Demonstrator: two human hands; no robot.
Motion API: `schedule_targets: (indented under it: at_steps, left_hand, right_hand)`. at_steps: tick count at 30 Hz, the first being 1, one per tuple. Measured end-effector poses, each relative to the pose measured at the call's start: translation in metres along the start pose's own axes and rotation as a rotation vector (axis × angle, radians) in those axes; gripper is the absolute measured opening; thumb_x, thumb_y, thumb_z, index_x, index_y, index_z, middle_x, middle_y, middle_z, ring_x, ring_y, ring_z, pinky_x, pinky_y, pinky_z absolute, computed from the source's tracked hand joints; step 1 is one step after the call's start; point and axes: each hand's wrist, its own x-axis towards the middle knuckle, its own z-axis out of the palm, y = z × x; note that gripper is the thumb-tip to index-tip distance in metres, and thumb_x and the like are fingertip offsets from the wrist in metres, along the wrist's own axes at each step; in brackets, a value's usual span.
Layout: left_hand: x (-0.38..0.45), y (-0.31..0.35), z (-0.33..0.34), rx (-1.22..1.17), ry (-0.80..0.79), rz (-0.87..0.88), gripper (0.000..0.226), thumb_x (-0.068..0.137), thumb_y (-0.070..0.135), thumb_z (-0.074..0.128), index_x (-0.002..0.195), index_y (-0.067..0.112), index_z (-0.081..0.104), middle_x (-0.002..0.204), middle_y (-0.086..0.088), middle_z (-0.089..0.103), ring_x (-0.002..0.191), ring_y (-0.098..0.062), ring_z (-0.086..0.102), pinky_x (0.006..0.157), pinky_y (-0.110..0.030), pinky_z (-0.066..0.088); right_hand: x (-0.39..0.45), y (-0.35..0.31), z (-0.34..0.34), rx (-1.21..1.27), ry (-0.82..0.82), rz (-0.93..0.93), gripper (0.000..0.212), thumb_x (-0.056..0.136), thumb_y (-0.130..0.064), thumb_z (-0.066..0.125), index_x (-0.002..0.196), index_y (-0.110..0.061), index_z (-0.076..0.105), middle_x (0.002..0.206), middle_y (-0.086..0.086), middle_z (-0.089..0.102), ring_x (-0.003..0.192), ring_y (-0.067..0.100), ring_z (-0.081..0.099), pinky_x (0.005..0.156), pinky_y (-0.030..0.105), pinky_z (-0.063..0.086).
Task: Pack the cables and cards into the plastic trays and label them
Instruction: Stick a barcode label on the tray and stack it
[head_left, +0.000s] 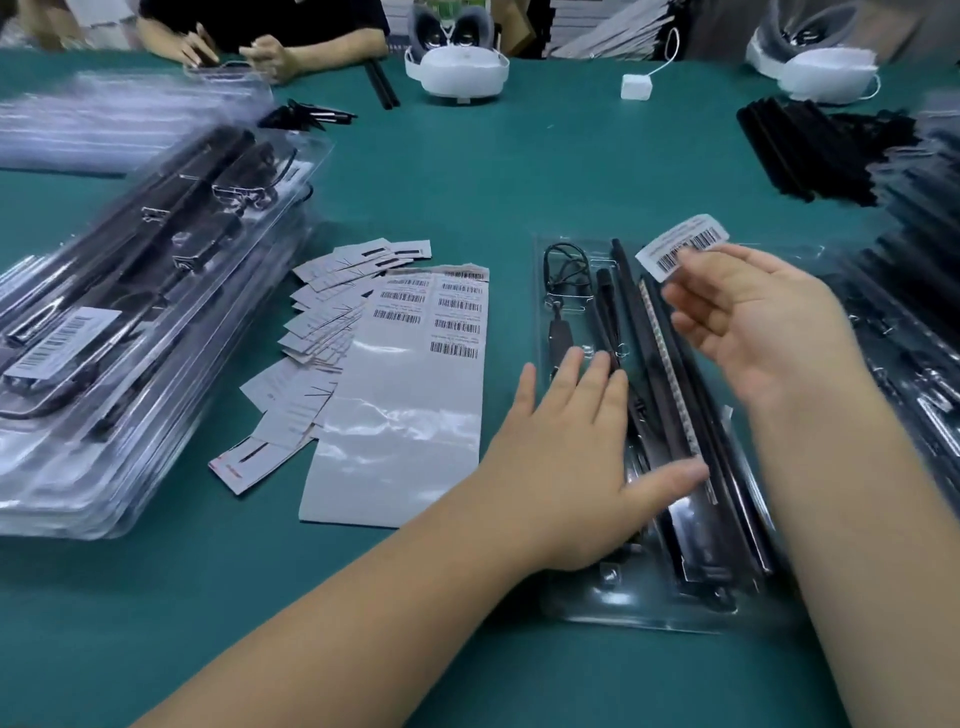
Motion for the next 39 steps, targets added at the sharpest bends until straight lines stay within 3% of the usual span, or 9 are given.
schedule_targets:
  at_steps: [6,9,12,15,22,31,34,36,39]
  left_hand:
    - [0.001,0.003,0.004,0.098,-0.038,-0.003,0.095,0.085,0.076,0.014,0.15,0.012,-0.014,0.158,-0.005,-0.02,0.142,-0.02,-0.028,0.115,-0.045,-0.017]
    - [0.0,0.003,0.004,0.065,-0.063,-0.002,0.095,0.085,0.075,0.016,0.149,0.013,-0.017,0.158,-0.004,-0.021,0.141,-0.019,-0.029,0.116,-0.042,-0.017]
    - [-0.001,0.003,0.004,0.036,-0.071,-0.002,0.094,0.085,0.075,0.016,0.149,0.014,-0.018,0.157,-0.003,-0.023,0.14,-0.018,-0.031,0.116,-0.044,-0.016]
    - [0.0,0.002,0.004,0.02,-0.074,-0.004,0.095,0.083,0.075,0.016,0.149,0.015,-0.017,0.157,-0.002,-0.023,0.14,-0.018,-0.031,0.116,-0.045,-0.015]
    - [0.0,0.002,0.005,0.019,-0.072,-0.008,0.097,0.082,0.075,0.016,0.149,0.014,-0.016,0.158,-0.002,-0.021,0.141,-0.017,-0.03,0.116,-0.044,-0.014]
    - [-0.001,0.003,0.004,0.018,-0.079,-0.017,0.099,0.075,0.076,0.01,0.149,0.015,-0.016,0.158,0.0,-0.021,0.141,-0.015,-0.029,0.117,-0.043,-0.013]
    - [-0.002,0.003,0.003,0.015,-0.084,-0.019,0.1,0.074,0.076,0.01,0.15,0.015,-0.015,0.158,0.0,-0.021,0.141,-0.014,-0.029,0.117,-0.043,-0.013]
    - [-0.002,0.002,0.002,0.019,-0.088,-0.021,0.1,0.074,0.076,0.01,0.15,0.015,-0.016,0.158,0.0,-0.021,0.141,-0.014,-0.029,0.117,-0.043,-0.012]
    - [-0.002,0.003,0.002,0.024,-0.096,-0.02,0.1,0.075,0.076,0.011,0.149,0.016,-0.017,0.157,0.0,-0.022,0.14,-0.015,-0.03,0.117,-0.043,-0.013]
  right_hand:
    - [0.024,-0.003,0.009,-0.254,-0.067,-0.013,0.013,0.081,-0.024,0.073,0.072,-0.016,0.068,0.065,-0.011,0.069,0.061,0.001,0.058,0.057,0.017,0.049]
    - [0.057,0.003,0.032,-0.521,-0.132,-0.076,0.01,0.085,-0.027,0.069,0.083,-0.017,0.069,0.072,-0.01,0.067,0.061,0.0,0.055,0.065,0.017,0.047]
    - [0.087,0.014,0.049,-0.675,-0.158,-0.055,0.018,0.087,-0.026,0.069,0.1,-0.014,0.067,0.1,0.005,0.067,0.087,0.015,0.059,0.089,0.03,0.046]
    - [0.103,0.024,0.057,-0.824,-0.15,-0.014,0.032,0.086,-0.028,0.069,0.104,-0.002,0.068,0.11,0.014,0.067,0.105,0.028,0.059,0.095,0.036,0.047]
    - [0.109,0.026,0.059,-0.938,-0.212,0.028,0.032,0.087,-0.028,0.067,0.105,-0.002,0.068,0.109,0.015,0.067,0.102,0.029,0.061,0.096,0.038,0.046]
    - [0.109,0.035,0.054,-1.034,-0.236,-0.071,0.012,0.089,-0.038,0.063,0.092,-0.026,0.066,0.118,0.008,0.063,0.125,0.026,0.042,0.103,0.034,0.038]
    - [0.105,0.036,0.055,-1.111,-0.204,-0.162,0.028,0.09,-0.033,0.061,0.099,-0.008,0.069,0.114,0.011,0.064,0.118,0.024,0.043,0.096,0.027,0.032]
    - [0.106,0.037,0.056,-1.135,-0.18,-0.2,0.022,0.086,-0.032,0.064,0.102,-0.017,0.068,0.118,0.009,0.062,0.12,0.024,0.044,0.099,0.03,0.036]
    - [0.112,0.034,0.058,-1.159,-0.166,-0.176,0.06,0.082,-0.041,0.07,0.137,-0.026,0.05,0.138,0.008,0.049,0.129,0.026,0.043,0.104,0.034,0.038]
